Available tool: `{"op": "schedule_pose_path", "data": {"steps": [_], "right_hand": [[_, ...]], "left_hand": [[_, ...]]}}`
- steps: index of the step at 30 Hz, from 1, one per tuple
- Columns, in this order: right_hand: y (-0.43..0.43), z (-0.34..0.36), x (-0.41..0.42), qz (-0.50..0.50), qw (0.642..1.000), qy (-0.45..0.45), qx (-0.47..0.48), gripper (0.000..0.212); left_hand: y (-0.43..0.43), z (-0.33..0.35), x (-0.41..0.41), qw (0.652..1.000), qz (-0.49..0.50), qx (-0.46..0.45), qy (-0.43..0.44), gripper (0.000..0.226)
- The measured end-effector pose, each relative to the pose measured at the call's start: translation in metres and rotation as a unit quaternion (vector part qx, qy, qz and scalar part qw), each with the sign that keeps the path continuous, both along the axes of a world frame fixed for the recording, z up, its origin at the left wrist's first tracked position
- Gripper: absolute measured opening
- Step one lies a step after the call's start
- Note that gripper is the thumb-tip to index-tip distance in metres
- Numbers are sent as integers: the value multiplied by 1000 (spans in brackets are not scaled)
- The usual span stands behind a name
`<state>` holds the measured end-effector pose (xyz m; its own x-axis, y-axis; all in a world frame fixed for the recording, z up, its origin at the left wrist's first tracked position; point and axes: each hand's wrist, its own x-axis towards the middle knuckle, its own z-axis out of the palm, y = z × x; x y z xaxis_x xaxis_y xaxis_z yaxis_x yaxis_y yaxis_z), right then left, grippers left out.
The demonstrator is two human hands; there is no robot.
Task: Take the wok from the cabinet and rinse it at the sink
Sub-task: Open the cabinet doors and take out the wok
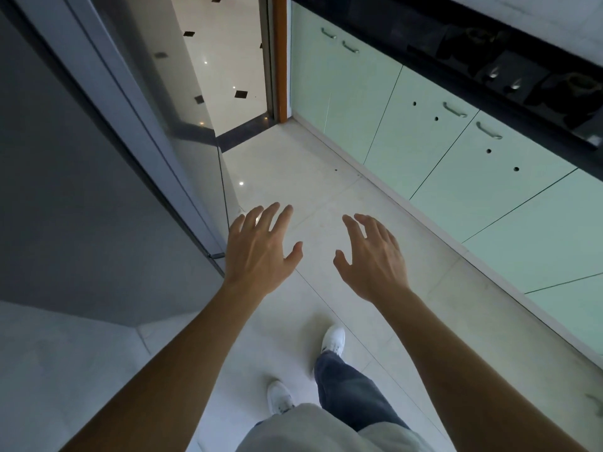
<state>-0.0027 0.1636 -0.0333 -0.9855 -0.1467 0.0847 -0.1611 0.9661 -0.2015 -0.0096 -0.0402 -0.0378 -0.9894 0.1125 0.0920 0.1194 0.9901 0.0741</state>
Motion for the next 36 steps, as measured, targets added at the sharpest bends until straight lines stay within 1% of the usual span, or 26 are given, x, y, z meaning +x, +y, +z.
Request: {"op": "schedule_pose_path", "data": {"steps": [7,15,18,21,24,30,36], "right_hand": [[10,-11,-60,-2,1000,7,-12,61],[47,-10,-169,6,1000,11,-15,60],[64,-9,-207,14,1000,15,-11,60],[80,-12,-240,22,999,21,-12,60],[92,-17,-274,25,1000,3,-14,61],[97,-27,-333,31,999,-15,-15,61],[82,-35,-404,23,999,-29,-10,62]], "left_hand": [[14,-4,-62,1000,-6,-4,-7,70],[54,-3,-166,1000,1,-8,-5,67],[73,-4,-202,1000,13,3,1,66],[87,-7,-231,1000,18,9,-5,66],[99,-11,-260,999,28,18,-22,66],[103,-20,-318,998,47,27,-37,66],[90,-32,-389,997,53,33,-43,66]]}}
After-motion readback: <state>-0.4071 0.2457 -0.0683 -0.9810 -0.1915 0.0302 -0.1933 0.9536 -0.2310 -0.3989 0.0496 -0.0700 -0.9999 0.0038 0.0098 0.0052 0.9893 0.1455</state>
